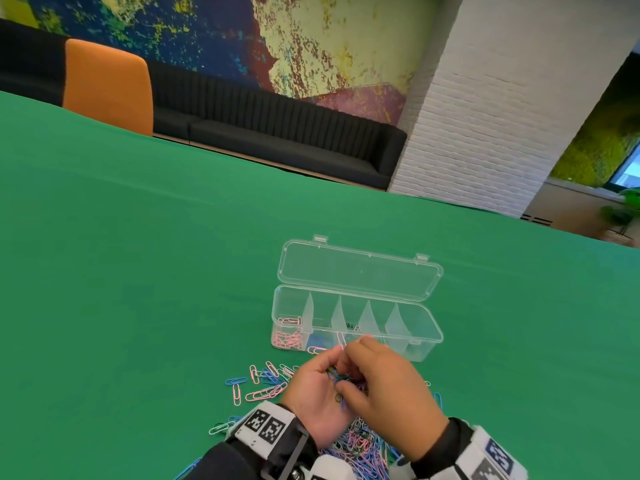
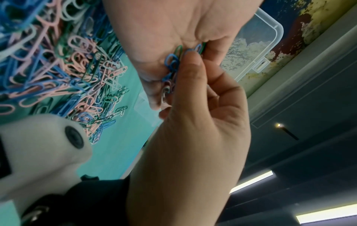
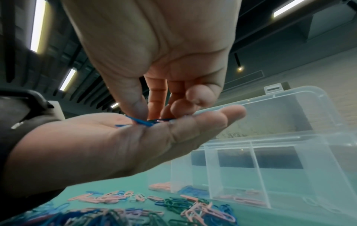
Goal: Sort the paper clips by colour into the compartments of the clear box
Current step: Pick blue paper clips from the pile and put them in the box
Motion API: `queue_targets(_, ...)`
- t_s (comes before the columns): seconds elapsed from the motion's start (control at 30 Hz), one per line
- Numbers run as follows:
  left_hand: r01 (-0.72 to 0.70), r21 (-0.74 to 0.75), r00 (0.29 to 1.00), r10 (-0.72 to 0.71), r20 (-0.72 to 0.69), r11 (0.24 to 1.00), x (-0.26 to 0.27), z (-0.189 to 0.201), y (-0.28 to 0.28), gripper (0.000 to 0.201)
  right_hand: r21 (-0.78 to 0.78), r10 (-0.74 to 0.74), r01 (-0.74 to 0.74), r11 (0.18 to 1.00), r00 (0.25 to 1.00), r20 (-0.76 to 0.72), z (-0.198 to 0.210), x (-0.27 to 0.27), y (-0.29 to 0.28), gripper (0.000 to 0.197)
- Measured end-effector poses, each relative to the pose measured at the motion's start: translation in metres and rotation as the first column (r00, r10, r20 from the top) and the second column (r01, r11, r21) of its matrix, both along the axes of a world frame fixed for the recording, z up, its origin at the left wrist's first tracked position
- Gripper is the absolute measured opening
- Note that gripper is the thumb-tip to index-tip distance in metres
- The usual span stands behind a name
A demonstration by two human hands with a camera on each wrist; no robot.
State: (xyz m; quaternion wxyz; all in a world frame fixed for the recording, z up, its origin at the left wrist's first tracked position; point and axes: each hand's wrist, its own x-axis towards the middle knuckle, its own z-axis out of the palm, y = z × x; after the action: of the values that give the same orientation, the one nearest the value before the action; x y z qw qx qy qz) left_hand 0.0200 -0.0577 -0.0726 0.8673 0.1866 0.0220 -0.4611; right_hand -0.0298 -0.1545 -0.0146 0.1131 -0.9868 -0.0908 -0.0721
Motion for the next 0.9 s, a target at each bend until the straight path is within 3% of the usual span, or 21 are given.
queue_targets(0.1,-0.026,-0.008,0.998,0.026,0.061,1.000,0.000,-0.004,-0.001,0.044,-0.082,-0.037,0.040,0.996,0.998,0.043,0.001,0.002,0.004,0.017)
queue_targets(0.23,0.011,-0.049,1.000,-0.011,0.006,0.999,0.002,-0.006,-0.001,0.042,-0.148,-0.049,0.063,0.987,0.994,0.095,0.002,0.000,0.006,0.022)
queue_targets(0.33,-0.009,-0.097,0.999,0.005,-0.042,0.995,0.002,-0.002,-0.002,0.054,-0.068,-0.031,0.038,0.997,0.994,0.101,0.002,-0.005,0.000,0.014)
queue_targets(0.43,-0.026,-0.107,0.999,0.023,-0.030,0.994,0.001,0.001,-0.001,0.053,0.009,-0.025,0.025,1.000,0.999,0.036,0.006,-0.014,-0.009,0.006)
queue_targets(0.53,-0.034,-0.087,0.999,0.033,-0.007,0.996,0.002,0.000,-0.001,0.049,0.116,-0.037,0.043,0.992,0.998,-0.051,0.016,-0.025,-0.024,0.015)
queue_targets(0.67,-0.023,-0.085,0.999,0.021,-0.025,0.996,0.001,0.001,-0.001,0.054,0.144,-0.193,0.188,0.972,0.981,0.021,0.033,-0.023,-0.058,0.021)
queue_targets(0.77,-0.021,-0.085,0.999,0.018,-0.033,0.996,0.001,0.002,0.000,0.054,0.147,-0.381,0.368,0.918,0.921,0.075,0.039,0.001,-0.092,0.017)
queue_targets(0.9,-0.040,-0.091,0.998,0.036,-0.053,0.995,0.000,0.006,0.001,0.054,0.167,-0.514,0.503,0.848,0.858,0.024,0.034,0.038,-0.127,0.008)
